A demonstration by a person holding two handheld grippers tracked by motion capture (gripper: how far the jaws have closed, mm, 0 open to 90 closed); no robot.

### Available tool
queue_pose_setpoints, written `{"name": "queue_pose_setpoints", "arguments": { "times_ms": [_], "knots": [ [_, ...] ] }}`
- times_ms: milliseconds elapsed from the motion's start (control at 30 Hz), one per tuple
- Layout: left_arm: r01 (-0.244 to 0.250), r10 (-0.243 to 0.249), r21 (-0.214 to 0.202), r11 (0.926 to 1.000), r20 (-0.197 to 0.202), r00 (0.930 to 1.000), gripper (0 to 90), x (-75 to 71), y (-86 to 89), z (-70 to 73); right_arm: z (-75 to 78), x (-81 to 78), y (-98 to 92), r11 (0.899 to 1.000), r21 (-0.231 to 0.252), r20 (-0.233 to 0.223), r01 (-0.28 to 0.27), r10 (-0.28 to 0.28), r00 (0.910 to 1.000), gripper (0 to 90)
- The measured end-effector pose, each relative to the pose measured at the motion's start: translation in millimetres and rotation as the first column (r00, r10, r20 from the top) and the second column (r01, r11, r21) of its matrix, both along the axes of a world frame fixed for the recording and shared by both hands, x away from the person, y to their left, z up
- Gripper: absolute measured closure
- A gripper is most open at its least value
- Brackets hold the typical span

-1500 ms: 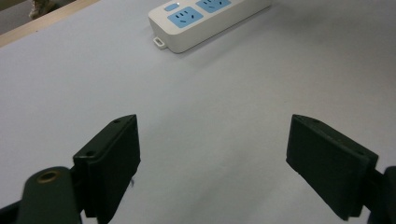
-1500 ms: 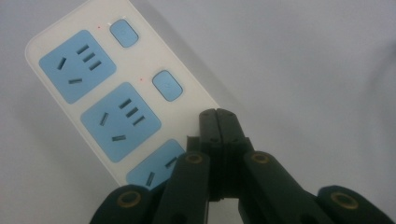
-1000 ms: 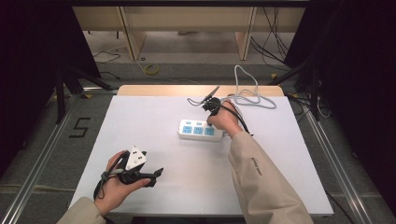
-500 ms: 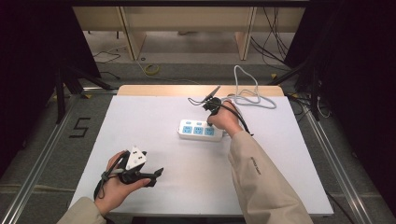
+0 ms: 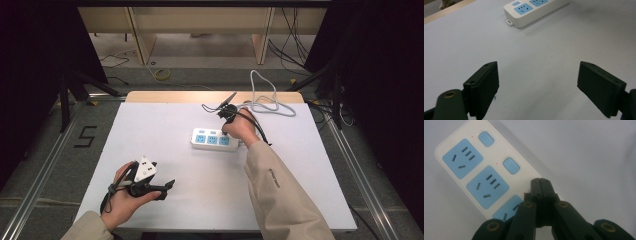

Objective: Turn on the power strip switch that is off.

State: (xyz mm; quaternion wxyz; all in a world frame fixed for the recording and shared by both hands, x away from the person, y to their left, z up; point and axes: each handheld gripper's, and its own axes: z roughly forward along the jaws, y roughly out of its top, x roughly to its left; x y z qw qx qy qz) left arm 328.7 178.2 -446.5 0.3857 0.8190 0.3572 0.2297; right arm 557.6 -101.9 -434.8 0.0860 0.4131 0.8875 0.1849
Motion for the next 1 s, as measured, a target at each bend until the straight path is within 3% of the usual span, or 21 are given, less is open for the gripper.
{"name": "queue_pose_setpoints", "arguments": {
  "times_ms": [533,667,1000],
  "knots": [
    [0.0,0.0,0.001,1.0,0.003,1.0,17.4,-0.4,-0.2,0.2,1.5,-2.5,-1.6,1.0,0.005,0.022,-0.002,0.002,0.9998,90.0],
    [-0.002,0.002,0.0,1.0,0.002,1.0,17.4,0.0,-0.6,-0.3,6.9,-1.5,-4.9,0.999,0.04,0.072,0.014,-0.017,0.9973,87.7],
    [-0.005,0.005,-0.002,1.0,0.003,1.0,17.5,-0.3,-1.1,0.0,15.7,-4.5,-11.0,0.998,0.067,0.068,0.02,-0.025,0.9974,81.5]
  ]
}}
